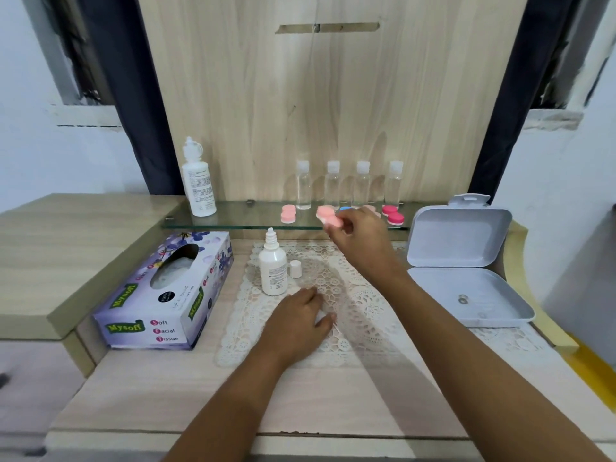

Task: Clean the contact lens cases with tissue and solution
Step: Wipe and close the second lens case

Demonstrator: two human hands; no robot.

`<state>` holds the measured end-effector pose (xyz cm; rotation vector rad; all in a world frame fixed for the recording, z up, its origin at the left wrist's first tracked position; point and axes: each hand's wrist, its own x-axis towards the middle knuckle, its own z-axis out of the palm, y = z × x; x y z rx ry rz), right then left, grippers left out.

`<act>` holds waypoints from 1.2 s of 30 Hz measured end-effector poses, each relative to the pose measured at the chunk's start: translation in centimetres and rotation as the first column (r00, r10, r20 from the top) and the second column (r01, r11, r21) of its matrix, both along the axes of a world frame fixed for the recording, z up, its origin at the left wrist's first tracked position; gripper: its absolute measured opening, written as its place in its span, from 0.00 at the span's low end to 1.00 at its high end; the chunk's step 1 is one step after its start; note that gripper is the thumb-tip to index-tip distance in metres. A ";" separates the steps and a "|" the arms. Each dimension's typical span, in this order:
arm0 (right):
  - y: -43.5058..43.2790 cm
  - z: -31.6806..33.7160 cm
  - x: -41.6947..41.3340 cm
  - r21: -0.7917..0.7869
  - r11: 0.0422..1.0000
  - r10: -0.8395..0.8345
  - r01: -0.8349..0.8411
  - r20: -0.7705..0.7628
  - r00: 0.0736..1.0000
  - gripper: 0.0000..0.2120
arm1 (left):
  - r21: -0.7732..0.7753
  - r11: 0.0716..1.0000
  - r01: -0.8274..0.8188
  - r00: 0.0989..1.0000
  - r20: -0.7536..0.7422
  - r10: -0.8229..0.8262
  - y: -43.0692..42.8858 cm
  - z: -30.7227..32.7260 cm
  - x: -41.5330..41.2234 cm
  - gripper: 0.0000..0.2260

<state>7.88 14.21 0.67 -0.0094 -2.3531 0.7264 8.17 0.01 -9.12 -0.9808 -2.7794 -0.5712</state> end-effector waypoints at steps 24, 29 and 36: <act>-2.3 0.5 -7.0 0.316 0.933 -0.240 0.173 0.186 0.953 0.25 | -0.063 0.998 -0.017 1.000 0.015 0.018 0.1 -0.4 -0.5 0.26; -1.7 0.5 -6.1 0.258 0.952 -0.206 0.167 0.134 0.969 0.22 | -0.042 0.999 -0.014 1.000 0.011 0.015 0.2 -0.3 -0.4 0.23; 0.2 0.5 -4.7 0.296 0.929 -0.264 0.221 0.114 0.958 0.23 | -0.031 0.999 -0.018 0.999 0.026 0.018 0.2 -0.2 -0.3 0.24</act>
